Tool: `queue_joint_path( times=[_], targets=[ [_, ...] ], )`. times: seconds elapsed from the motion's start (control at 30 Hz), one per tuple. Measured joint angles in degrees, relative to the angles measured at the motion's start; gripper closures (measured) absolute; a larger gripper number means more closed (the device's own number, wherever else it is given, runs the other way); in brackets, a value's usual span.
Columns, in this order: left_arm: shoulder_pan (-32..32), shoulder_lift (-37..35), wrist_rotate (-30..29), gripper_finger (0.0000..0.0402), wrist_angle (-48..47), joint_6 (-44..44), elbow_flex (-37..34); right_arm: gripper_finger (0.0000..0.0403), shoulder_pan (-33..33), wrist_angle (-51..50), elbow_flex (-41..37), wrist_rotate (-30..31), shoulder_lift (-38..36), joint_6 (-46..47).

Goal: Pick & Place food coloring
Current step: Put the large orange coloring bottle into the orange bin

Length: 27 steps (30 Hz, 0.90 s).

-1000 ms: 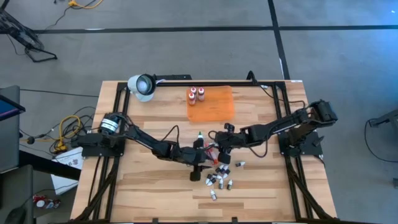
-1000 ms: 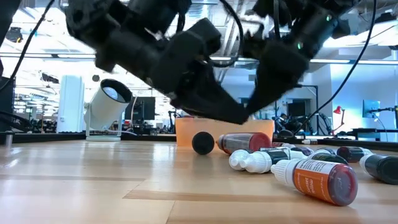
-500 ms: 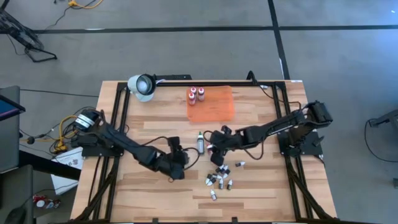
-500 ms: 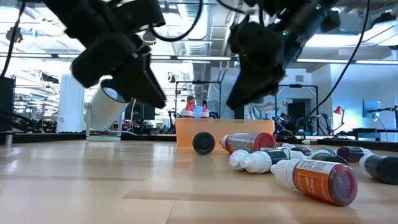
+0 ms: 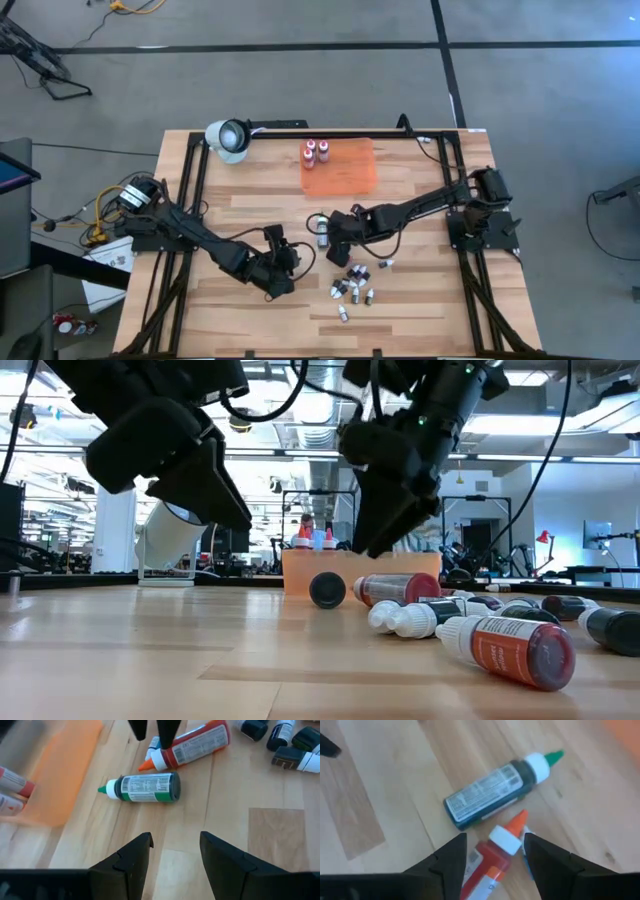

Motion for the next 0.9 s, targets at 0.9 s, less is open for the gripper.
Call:
queue_joint_path(
  times=[0.9],
  targets=[
    [-1.2, 0.0, 0.5, 0.0233, 4.2, -4.5, 0.0, 0.021, -0.5, -6.6, 2.3, -9.1, 7.2, 1.9]
  ],
)
